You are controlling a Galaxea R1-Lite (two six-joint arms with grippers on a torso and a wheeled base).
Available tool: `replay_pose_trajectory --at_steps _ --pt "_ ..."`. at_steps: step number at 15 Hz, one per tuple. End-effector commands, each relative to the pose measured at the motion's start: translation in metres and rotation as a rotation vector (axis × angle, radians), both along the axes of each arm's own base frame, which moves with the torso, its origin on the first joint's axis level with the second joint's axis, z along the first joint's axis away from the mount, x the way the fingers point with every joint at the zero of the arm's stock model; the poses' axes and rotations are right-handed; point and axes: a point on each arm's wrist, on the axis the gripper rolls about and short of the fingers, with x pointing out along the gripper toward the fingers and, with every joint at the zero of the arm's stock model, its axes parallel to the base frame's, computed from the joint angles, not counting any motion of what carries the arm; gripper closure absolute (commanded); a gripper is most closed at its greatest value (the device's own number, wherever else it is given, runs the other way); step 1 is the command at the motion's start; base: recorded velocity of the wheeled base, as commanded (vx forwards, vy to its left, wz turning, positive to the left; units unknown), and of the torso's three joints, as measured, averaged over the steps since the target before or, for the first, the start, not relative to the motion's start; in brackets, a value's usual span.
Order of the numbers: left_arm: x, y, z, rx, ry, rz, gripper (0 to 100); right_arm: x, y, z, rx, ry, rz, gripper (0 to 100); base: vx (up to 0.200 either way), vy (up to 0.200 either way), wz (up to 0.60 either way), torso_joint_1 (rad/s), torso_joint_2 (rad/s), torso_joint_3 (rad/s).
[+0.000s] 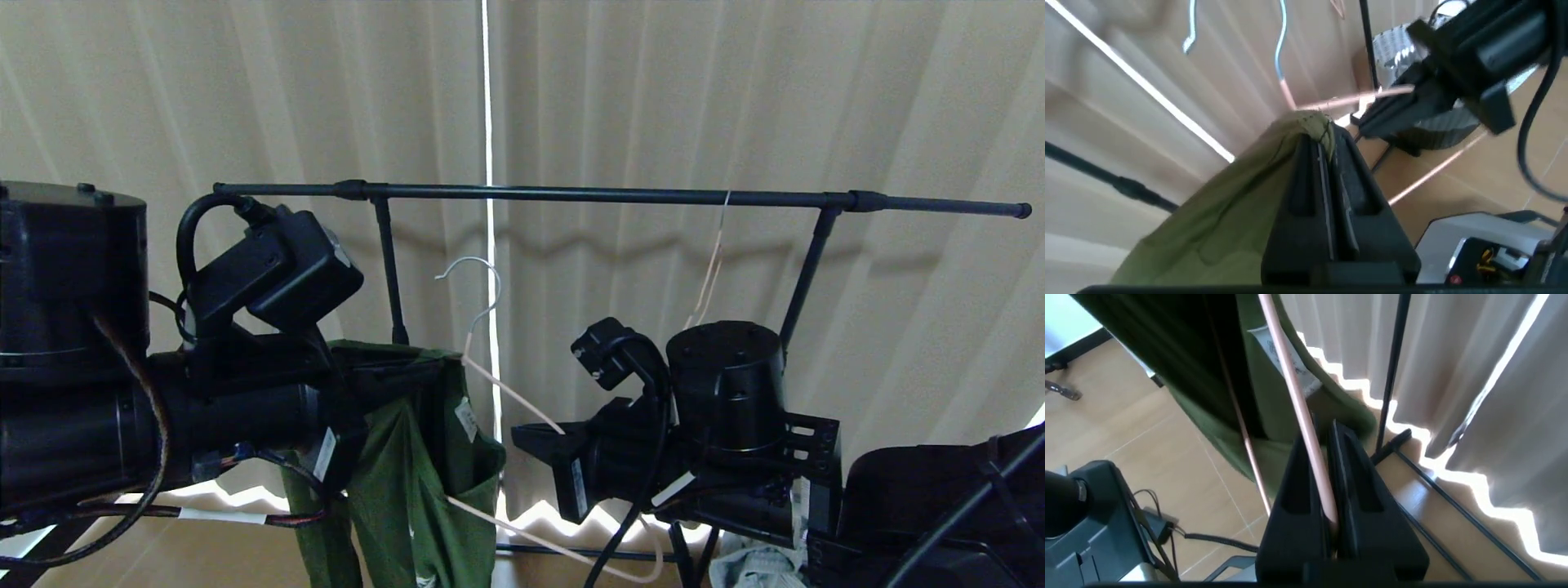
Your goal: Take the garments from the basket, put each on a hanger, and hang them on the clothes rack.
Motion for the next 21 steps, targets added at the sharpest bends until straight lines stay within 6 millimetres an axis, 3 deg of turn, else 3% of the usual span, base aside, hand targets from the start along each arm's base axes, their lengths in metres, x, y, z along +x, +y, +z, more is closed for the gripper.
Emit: replay_pose_trajectory --at_steps 1,4,5,9,12,16,21 --pt "-0.004 0.005 -0.003 0.003 0.003 0.01 100 0.0 -0.002 0.004 0.011 -0.01 -0.005 100 0.0 0.0 0.0 0.0 0.0 0.0" --pt "-0.003 0.01 -0.002 0.003 0.003 0.031 100 0.0 -0.009 0.016 0.037 -0.034 -0.019 100 0.0 0.0 0.0 0.0 0.0 0.0" --pt "-0.003 0.01 -0.002 0.003 0.003 0.031 0 0.002 -0.011 0.018 0.042 -0.038 -0.026 100 0.0 0.0 0.0 0.0 0.0 0.0" --pt "-0.006 0.013 0.0 -0.001 -0.012 0.033 0 0.008 -0.023 0.026 0.054 -0.062 -0.067 100 0.0 0.0 0.0 0.0 0.0 0.0" --pt "-0.008 0.026 0.0 0.012 -0.054 0.073 0 0.008 -0.042 0.037 0.03 -0.11 -0.092 100 0.0 0.0 0.0 0.0 0.0 0.0" --pt "0.008 0.048 0.007 0.14 -0.266 0.133 0 -0.013 -0.061 0.06 0.016 -0.136 -0.082 100 0.0 0.0 0.0 0.0 0.0 0.0" --pt "0.035 0.034 -0.001 0.278 -0.421 0.037 0 -0.019 -0.053 0.056 0.014 -0.122 0.036 100 0.0 0.0 0.0 0.0 0.0 0.0"
